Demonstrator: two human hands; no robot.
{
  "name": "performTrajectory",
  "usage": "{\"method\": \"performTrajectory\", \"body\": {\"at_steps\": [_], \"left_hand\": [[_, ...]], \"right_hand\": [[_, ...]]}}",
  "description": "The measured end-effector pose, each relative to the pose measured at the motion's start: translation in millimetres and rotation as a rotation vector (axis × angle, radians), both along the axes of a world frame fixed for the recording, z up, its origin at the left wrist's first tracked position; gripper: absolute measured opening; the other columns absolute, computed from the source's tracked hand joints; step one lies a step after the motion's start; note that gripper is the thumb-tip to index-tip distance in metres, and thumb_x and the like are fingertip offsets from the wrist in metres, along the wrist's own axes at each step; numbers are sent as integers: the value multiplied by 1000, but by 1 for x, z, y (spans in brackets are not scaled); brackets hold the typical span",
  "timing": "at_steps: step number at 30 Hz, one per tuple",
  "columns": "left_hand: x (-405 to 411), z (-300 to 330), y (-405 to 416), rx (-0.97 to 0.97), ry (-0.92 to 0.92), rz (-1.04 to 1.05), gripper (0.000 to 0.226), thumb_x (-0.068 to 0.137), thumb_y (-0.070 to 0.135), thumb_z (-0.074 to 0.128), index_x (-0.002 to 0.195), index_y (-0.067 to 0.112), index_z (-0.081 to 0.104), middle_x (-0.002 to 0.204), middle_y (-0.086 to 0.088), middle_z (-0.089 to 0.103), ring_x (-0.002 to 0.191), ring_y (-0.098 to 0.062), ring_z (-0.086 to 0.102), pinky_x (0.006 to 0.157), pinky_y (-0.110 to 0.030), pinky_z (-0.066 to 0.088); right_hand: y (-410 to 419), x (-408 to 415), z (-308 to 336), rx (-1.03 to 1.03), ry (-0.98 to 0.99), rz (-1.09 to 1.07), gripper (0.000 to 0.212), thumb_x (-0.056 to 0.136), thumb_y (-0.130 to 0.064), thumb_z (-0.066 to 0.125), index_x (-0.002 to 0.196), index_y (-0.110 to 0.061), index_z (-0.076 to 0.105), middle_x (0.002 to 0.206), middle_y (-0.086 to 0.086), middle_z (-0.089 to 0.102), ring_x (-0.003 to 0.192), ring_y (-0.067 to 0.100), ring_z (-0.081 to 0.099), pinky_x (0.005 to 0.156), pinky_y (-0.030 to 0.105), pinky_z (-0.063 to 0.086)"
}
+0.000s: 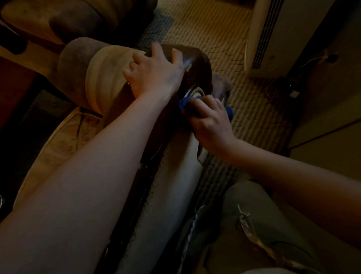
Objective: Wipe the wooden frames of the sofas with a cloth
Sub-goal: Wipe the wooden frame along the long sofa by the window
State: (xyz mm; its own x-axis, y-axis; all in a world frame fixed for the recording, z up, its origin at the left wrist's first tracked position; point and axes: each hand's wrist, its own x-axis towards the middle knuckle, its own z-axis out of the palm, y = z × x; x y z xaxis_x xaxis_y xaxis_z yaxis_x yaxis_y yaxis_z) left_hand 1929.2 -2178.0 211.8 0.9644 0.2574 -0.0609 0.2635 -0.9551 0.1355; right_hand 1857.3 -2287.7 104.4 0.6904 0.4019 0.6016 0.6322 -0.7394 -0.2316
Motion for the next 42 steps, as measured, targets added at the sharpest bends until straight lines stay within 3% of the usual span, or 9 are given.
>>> {"method": "performTrajectory", "body": {"at_steps": [4, 12, 17, 21, 24, 28, 34, 38, 42], "left_hand": [[1, 0, 0, 6, 0, 2, 59, 94, 53, 23, 143, 20, 30, 139, -25, 37, 126, -40, 38, 103, -50, 23], [0, -1, 0, 10, 2, -1, 59, 95, 52, 23, 144, 19, 29, 140, -25, 36, 128, -38, 36, 104, -50, 22], [0, -1, 2, 0, 11, -3, 58, 94, 52, 22, 143, 21, 30, 140, -24, 36, 128, -38, 37, 104, -50, 22], [0, -1, 2, -18, 19, 5, 58, 94, 52, 22, 143, 22, 31, 140, -24, 36, 128, -39, 36, 104, -51, 21], [0, 1, 2, -27, 17, 9, 58, 94, 51, 22, 142, 22, 32, 140, -24, 36, 128, -39, 36, 105, -51, 21], [1, 0, 2, -29, 18, 8, 58, 94, 52, 22, 142, 22, 32, 140, -24, 36, 128, -39, 36, 105, -51, 20], [0, -1, 1, 6, 16, -7, 59, 95, 53, 22, 143, 21, 29, 140, -24, 34, 127, -39, 36, 105, -51, 21], [1, 0, 0, 77, 29, -30, 61, 95, 54, 23, 144, 18, 26, 137, -27, 36, 123, -41, 39, 101, -50, 24], [2, -1, 0, 95, 27, -44, 61, 95, 54, 23, 144, 18, 26, 136, -27, 37, 122, -41, 40, 101, -51, 25]], "right_hand": [[3, -12, -1, -24, -25, 41, 13, 83, -8, 60, 92, -11, 69, 108, 5, 47, 89, 27, 42, 70, 38, 32], [-9, 6, 8, -164, -163, 51, 21, 88, -12, 51, 93, -18, 71, 105, 7, 66, 90, 25, 47, 70, 38, 34], [0, 2, 8, 25, 103, -199, 27, 84, -11, 53, 105, -17, 70, 105, 10, 63, 90, 30, 53, 71, 38, 40], [-4, 12, 14, 564, 656, -277, 29, 90, -10, 56, 118, -13, 65, 108, 0, 54, 103, 15, 52, 95, 36, 45], [-9, 15, 14, 731, 873, -265, 26, 93, -18, 52, 117, -19, 60, 119, 0, 57, 114, 14, 52, 102, 39, 43], [-1, 6, 20, 795, 913, -180, 24, 96, -19, 50, 119, -21, 54, 121, -2, 56, 111, 10, 53, 96, 28, 46], [28, 2, 19, 861, 665, -332, 23, 92, -16, 57, 113, -11, 67, 106, -2, 65, 98, 0, 52, 92, 12, 38], [10, 68, 14, 942, 847, -554, 22, 93, -12, 54, 107, -5, 70, 104, 5, 69, 96, 11, 61, 89, 23, 46], [-3, 75, -6, 718, 904, -572, 27, 94, -13, 54, 118, -7, 64, 115, 6, 64, 107, 13, 56, 97, 22, 41]]}}
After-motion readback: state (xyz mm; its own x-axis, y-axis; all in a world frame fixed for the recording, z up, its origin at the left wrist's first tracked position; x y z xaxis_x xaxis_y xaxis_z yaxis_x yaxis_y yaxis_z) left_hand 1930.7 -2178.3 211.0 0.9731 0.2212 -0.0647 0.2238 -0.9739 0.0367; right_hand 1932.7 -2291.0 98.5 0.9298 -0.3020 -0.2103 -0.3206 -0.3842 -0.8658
